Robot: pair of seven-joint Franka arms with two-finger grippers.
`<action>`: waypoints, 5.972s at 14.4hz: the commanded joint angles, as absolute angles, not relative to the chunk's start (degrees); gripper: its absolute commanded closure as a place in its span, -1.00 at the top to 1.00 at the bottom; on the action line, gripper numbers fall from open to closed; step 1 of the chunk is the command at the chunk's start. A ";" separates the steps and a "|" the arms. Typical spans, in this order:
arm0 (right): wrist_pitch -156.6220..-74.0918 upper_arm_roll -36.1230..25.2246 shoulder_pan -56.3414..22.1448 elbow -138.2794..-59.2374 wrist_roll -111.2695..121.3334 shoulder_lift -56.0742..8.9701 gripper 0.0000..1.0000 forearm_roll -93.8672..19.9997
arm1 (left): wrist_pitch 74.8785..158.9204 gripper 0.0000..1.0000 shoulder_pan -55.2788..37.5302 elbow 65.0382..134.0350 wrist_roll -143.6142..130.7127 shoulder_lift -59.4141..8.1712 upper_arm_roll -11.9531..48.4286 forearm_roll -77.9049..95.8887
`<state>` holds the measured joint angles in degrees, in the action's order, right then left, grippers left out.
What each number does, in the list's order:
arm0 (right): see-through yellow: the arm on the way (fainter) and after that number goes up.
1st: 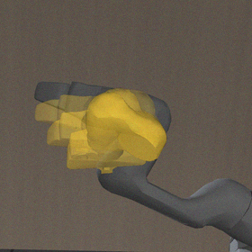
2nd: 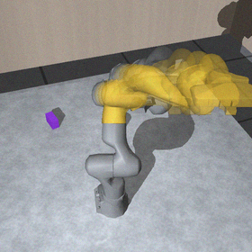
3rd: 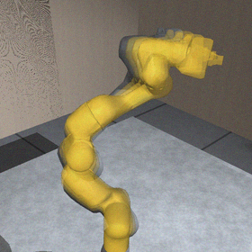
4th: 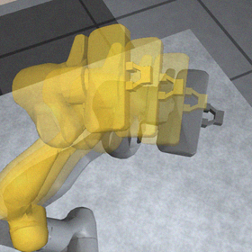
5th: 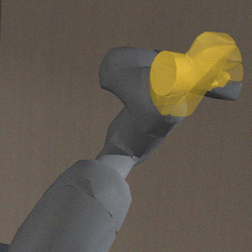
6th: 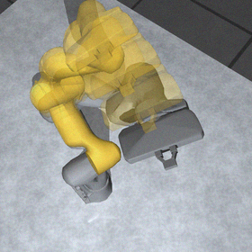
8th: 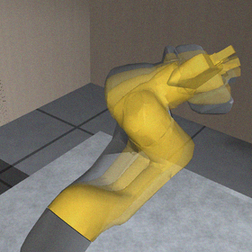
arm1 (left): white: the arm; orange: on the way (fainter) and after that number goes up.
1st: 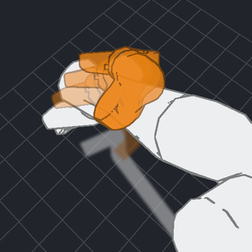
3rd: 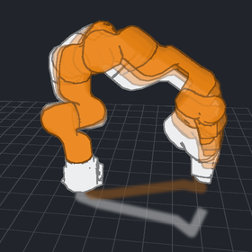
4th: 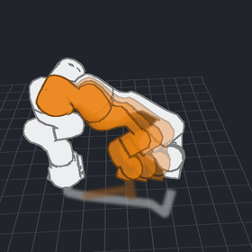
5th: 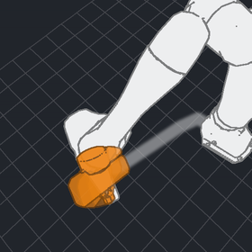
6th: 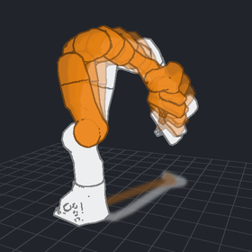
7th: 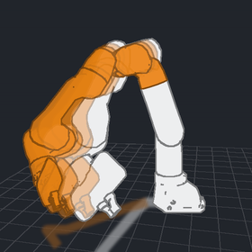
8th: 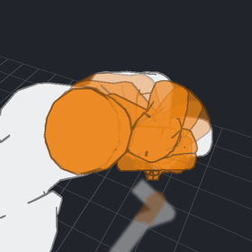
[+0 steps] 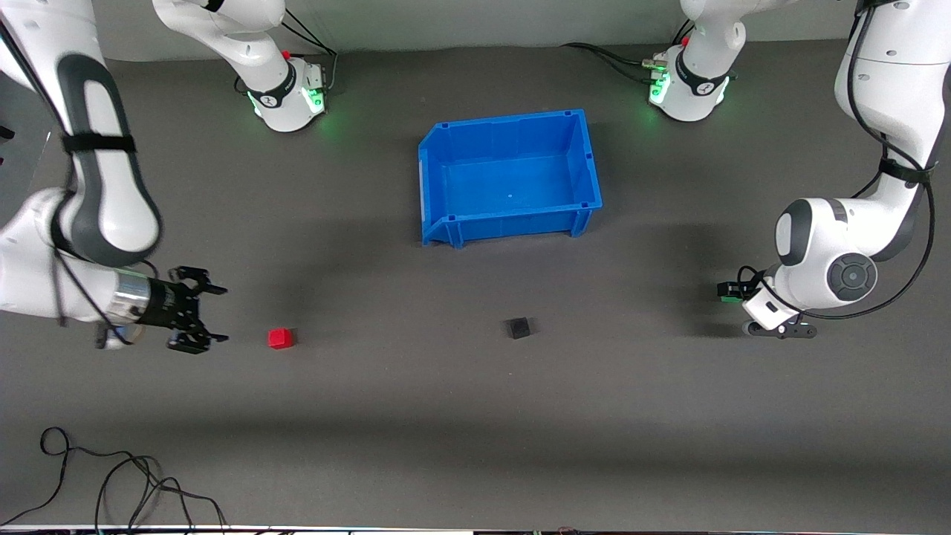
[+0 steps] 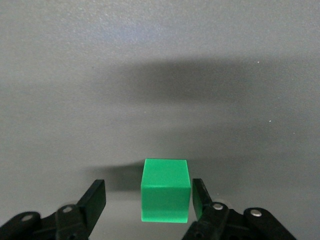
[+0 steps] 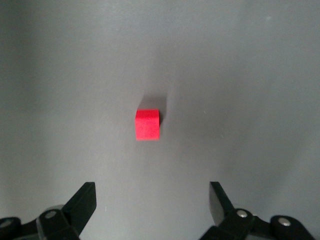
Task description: Attach green and red cubes to black cube
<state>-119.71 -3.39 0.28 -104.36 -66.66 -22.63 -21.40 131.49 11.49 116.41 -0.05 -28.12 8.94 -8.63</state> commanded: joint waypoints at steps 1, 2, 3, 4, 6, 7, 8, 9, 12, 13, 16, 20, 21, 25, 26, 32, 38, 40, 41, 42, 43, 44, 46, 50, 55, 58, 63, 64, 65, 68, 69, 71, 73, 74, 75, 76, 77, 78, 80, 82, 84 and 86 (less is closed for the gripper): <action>-126.10 -3.43 -0.26 -106.16 -63.38 -26.88 1.00 -24.95 | 131.75 0.49 10.99 115.84 -0.18 -28.48 8.88 -9.84; -128.04 -3.43 -0.26 -106.61 -62.41 -28.29 1.00 -26.27 | 132.10 0.49 10.99 115.67 0.17 -28.65 8.88 -9.84; -129.10 -3.43 -0.18 -106.61 -61.10 -29.78 1.00 -27.85 | 132.19 0.49 10.99 114.79 0.26 -29.26 8.88 -9.84; -130.07 -3.43 -0.18 -106.61 -59.78 -30.93 1.00 -29.86 | 132.19 0.50 10.90 114.00 0.18 -30.05 8.88 -9.84; -133.05 -3.34 -0.26 -106.52 -57.66 -33.47 1.00 -33.12 | 132.28 0.47 10.81 113.82 0.18 -30.59 8.88 -9.84; -134.37 -3.08 -0.26 -106.44 -57.57 -34.18 1.00 -33.40 | 132.28 0.40 10.81 113.82 0.18 -30.59 8.88 -9.84; -135.08 -2.99 -0.52 -106.44 -57.57 -34.62 1.00 -33.49 | 132.28 0.33 10.81 113.82 0.18 -30.76 8.88 -9.84; -135.52 -2.99 -1.05 -106.35 -57.57 -34.80 1.00 -33.49 | 132.28 0.24 10.55 113.82 0.09 -30.85 8.88 -9.84; -137.20 -2.99 -2.10 -106.26 -57.57 -35.86 0.93 -35.58 | 132.19 -0.31 10.46 113.82 -0.26 -30.85 8.88 -9.84; -137.28 -3.08 -2.37 -106.26 -57.57 -35.95 0.74 -35.77 | 132.10 -0.52 10.46 113.82 -0.61 -30.85 8.88 -9.84; -137.11 -3.08 -2.11 -106.26 -56.25 -35.95 0.06 -35.86 | 131.75 -0.99 10.46 113.21 -1.14 -30.59 8.88 -9.41; -136.76 -3.08 -1.76 -106.26 -55.46 -35.86 -0.33 -35.86 | 129.30 -1.00 9.06 108.99 -15.78 -30.15 9.31 -3.87; -136.67 -3.08 -1.67 -106.26 -55.46 -35.86 -0.46 -35.86 | 127.81 -1.00 8.01 107.59 -20.95 -29.89 9.84 -3.26; -136.32 -3.08 -2.37 -105.56 -56.60 -34.90 -0.60 -35.86 | 125.69 -1.00 4.13 99.95 -46.44 -30.76 10.45 -2.99; -136.23 -2.99 -2.55 -104.51 -58.60 -34.63 -0.60 -35.86 | 125.68 -1.00 3.78 99.41 -51.19 -30.85 11.07 -1.68; -133.77 -2.81 -15.18 -96.25 -77.41 -35.33 -0.57 -35.34 | 126.47 -1.00 -3.41 95.72 -87.82 -33.13 11.25 3.69; -133.94 -3.07 -27.23 -85.18 -79.28 -43.40 -0.47 -34.98 | 131.37 -1.00 -12.91 91.75 -115.89 -38.58 11.25 3.69; -133.95 -2.99 -28.74 -81.23 -79.10 -46.22 -0.46 -34.20 | 139.09 -1.00 -15.90 91.93 -125.02 -40.94 11.16 3.60; -133.95 -2.73 -29.09 -79.64 -79.19 -47.45 -0.47 -33.15 | 142.00 -1.00 -16.87 92.11 -127.50 -41.83 11.16 3.52; -133.95 -2.72 -31.27 -78.93 -79.19 -48.59 -0.47 -32.61 | 143.08 -1.00 -18.35 92.11 -128.57 -42.44 11.16 3.60; -134.03 -2.90 -32.77 -77.88 -79.54 -49.56 -0.48 -32.61 | 143.09 -1.00 -18.89 92.37 -128.67 -42.89 11.16 3.60; -134.03 -3.07 -33.39 -76.30 -79.98 -50.96 -0.48 -32.52 | 143.09 -1.00 -19.16 92.63 -129.11 -43.15 11.16 3.60; -134.21 -3.16 -34.97 -74.02 -80.07 -53.34 -0.48 -32.43 | 143.17 -1.00 -20.47 92.81 -130.42 -44.03 11.16 3.60; -136.23 -3.16 -36.29 -70.15 -83.13 -56.59 -0.49 -32.34 | 143.17 -1.00 -21.62 93.16 -131.13 -44.12 11.16 3.60; -140.71 -3.25 -38.49 -66.72 -92.54 -60.11 -0.49 -28.57 | 143.53 -1.00 -21.71 93.25 -131.13 -44.30 11.16 3.52; -141.15 -3.25 -39.90 -66.09 -95.09 -60.73 -0.50 -28.13 | 143.79 -1.00 -22.76 93.16 -130.35 -44.38 11.16 3.08; -141.86 -3.25 -40.78 -66.18 -95.71 -60.73 -0.15 -28.12 | 144.58 -0.65 -22.85 93.34 -129.90 -44.30 11.16 2.55; -141.86 -3.25 -40.78 -66.18 -95.63 -60.82 0.50 -28.12 | 144.49 0.78 -22.94 93.34 -129.90 -44.30 11.16 2.55; -141.86 -3.25 -40.69 -66.36 -95.28 -60.73 0.99 -28.04 | 144.32 1.00 -22.94 93.25 -129.99 -44.12 11.08 2.55; -141.42 -3.43 -39.73 -66.53 -94.66 -59.42 1.00 -26.37 | 141.70 1.00 -22.07 92.99 -127.37 -42.72 10.99 1.06; -140.72 -3.95 -39.03 -67.06 -94.66 -58.46 1.00 -25.85 | 139.16 1.00 -21.89 92.64 -125.79 -41.50 10.81 0.97; -135.47 -6.58 -38.67 -69.08 -93.53 -55.56 1.00 -22.26 | 133.36 1.00 -19.71 92.81 -117.91 -37.81 10.46 0.97; -127.66 -9.82 -38.67 -70.22 -89.58 -52.23 1.00 -20.04 | 126.95 1.00 -16.71 93.25 -105.36 -34.64 11.33 1.40; -123.44 -12.19 -38.67 -71.09 -86.34 -50.21 1.00 -20.04 | 123.69 1.00 -16.96 93.51 -99.64 -33.41 11.08 0.97; -119.22 -14.65 -38.67 -72.67 -81.96 -47.66 1.00 -19.95 | 121.40 1.00 -16.01 94.99 -95.40 -31.83 10.90 0.71; -115.87 -16.94 -38.67 -74.43 -76.78 -45.03 1.00 -20.04 | 120.33 1.00 -13.73 96.75 -90.92 -29.82 10.81 -0.08; -113.14 -19.40 -38.67 -76.44 -72.55 -42.13 1.00 -20.04 | 120.24 1.00 -12.49 98.51 -86.96 -27.79 10.81 -0.44; -110.77 -21.60 -38.76 -78.90 -68.51 -38.53 1.00 -20.04 | 120.06 1.00 -11.70 99.48 -83.27 -26.03 10.64 -0.79; -107.94 -25.38 -38.76 -83.12 -60.95 -32.02 1.00 -19.95 | 117.00 1.00 -8.45 100.63 -72.91 -22.87 10.28 -2.02; -105.39 -29.16 -39.37 -86.21 -54.35 -26.66 1.00 -19.86 | 115.93 1.00 -4.94 102.12 -66.21 -19.09 10.20 -2.20; -101.97 -30.85 -39.20 -87.27 -49.07 -22.17 1.00 -16.37 | 115.67 1.00 -1.07 104.14 -60.23 -15.75 10.28 -2.02; -99.68 -29.54 -36.41 -88.50 -45.63 -16.64 1.00 -8.65 | 115.32 1.00 1.39 106.08 -54.62 -13.11 10.28 -2.02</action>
